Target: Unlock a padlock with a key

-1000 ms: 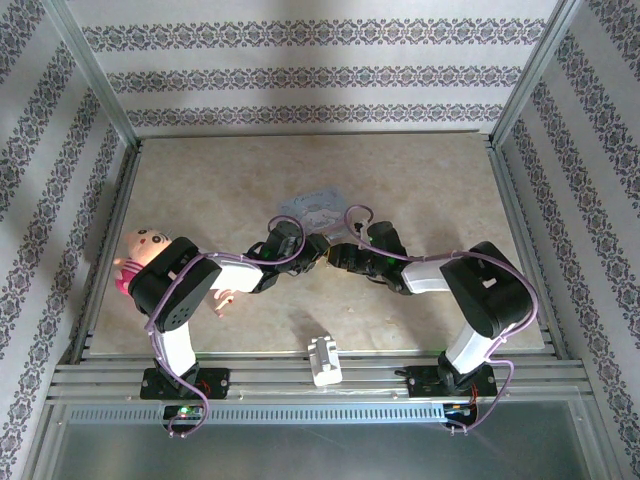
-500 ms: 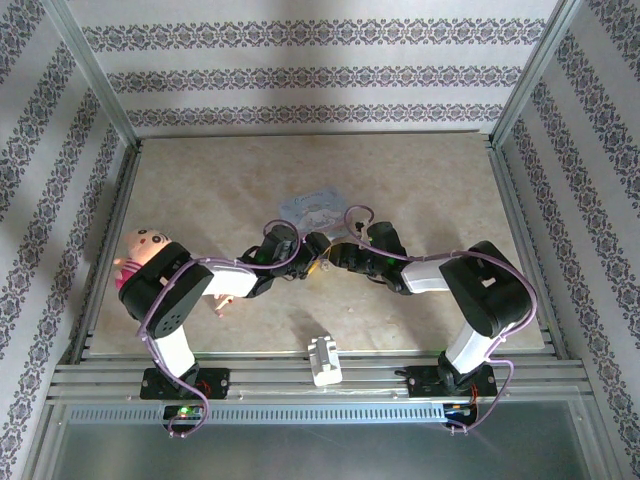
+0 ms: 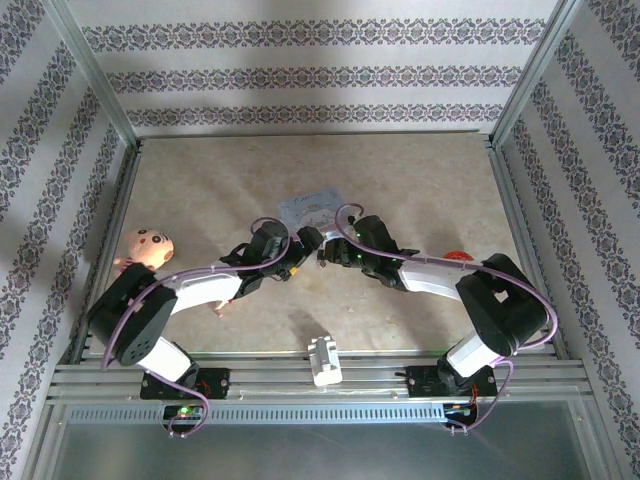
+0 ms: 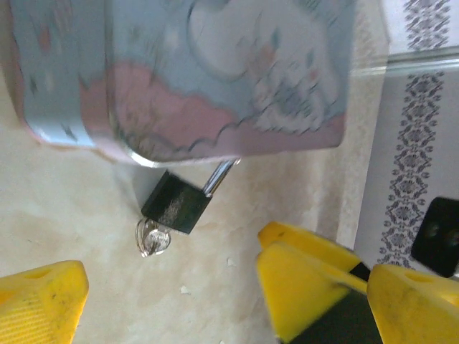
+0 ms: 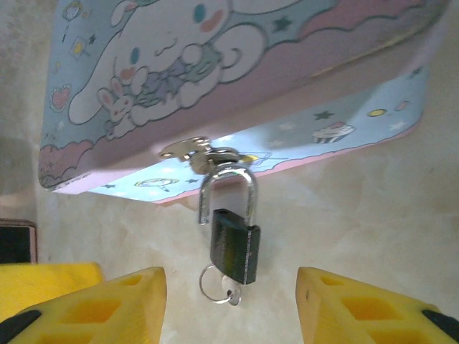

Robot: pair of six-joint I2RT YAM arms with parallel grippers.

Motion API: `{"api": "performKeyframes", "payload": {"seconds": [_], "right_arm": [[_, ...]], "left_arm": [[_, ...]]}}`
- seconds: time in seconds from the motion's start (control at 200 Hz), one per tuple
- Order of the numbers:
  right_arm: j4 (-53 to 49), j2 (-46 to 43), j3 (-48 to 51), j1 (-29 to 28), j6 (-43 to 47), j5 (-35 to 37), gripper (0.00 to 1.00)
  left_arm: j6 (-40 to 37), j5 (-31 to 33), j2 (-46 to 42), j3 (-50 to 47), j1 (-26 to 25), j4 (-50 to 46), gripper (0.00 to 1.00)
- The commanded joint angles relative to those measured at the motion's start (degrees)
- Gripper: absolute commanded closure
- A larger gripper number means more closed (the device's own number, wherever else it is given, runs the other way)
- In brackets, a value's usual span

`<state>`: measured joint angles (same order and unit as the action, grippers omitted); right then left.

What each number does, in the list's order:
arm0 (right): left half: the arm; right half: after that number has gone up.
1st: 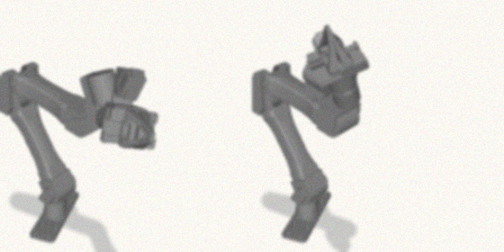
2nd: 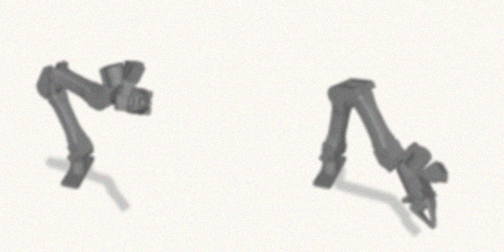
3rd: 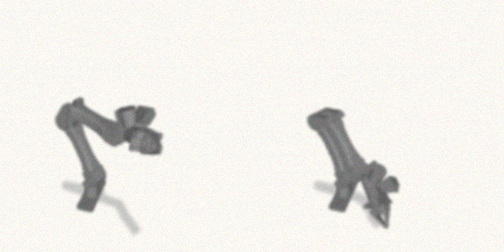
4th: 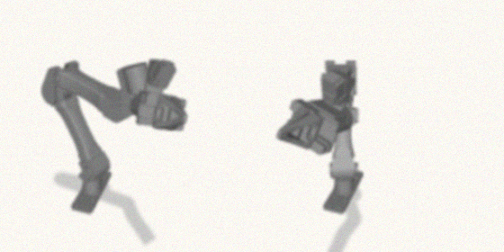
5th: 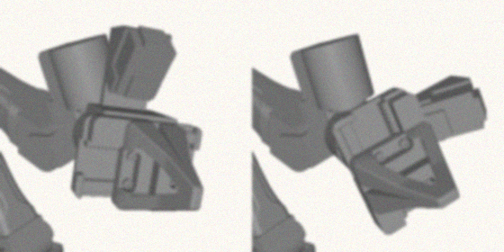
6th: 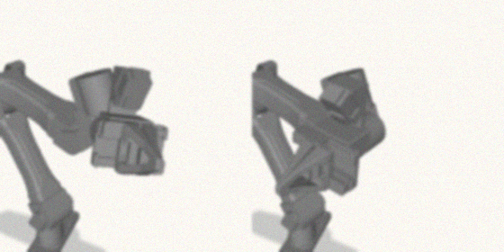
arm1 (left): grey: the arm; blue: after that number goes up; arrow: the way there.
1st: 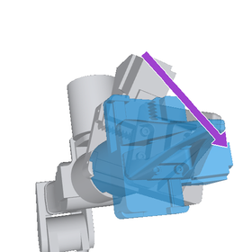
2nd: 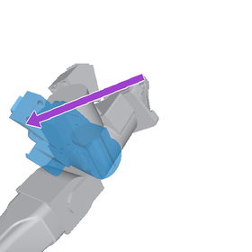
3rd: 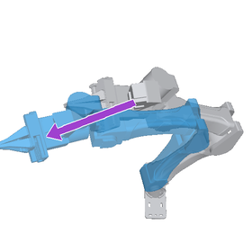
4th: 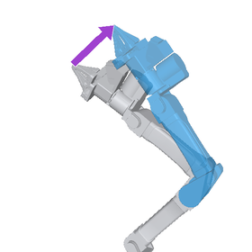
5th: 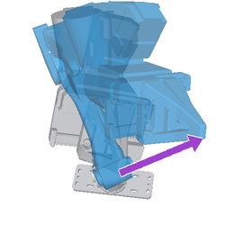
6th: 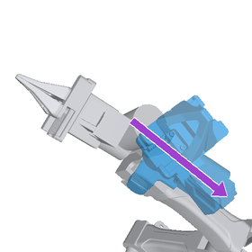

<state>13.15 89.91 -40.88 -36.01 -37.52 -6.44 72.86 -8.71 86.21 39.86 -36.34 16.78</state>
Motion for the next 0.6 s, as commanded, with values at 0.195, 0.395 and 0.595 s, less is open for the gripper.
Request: {"api": "performKeyframes", "payload": {"seconds": [0.195,0.395,0.595], "right_arm": [[-11.8,3.6,-7.6,-3.9,0.7,9.2,0.49],[-12.3,7.6,-10.3,-4.3,-0.3,9.3,0.51],[-11.5,10.0,-11.1,-4.2,-1.3,8.4,0.54]], "left_arm": [[-14.1,8.2,-5.3,3.9,7.5,-17.3,0.01],[-20.9,10.9,-4.9,6.8,10.7,-23.2,0.01],[-31.3,16.2,-3.1,10.8,10.9,-25.8,0.01]]}}
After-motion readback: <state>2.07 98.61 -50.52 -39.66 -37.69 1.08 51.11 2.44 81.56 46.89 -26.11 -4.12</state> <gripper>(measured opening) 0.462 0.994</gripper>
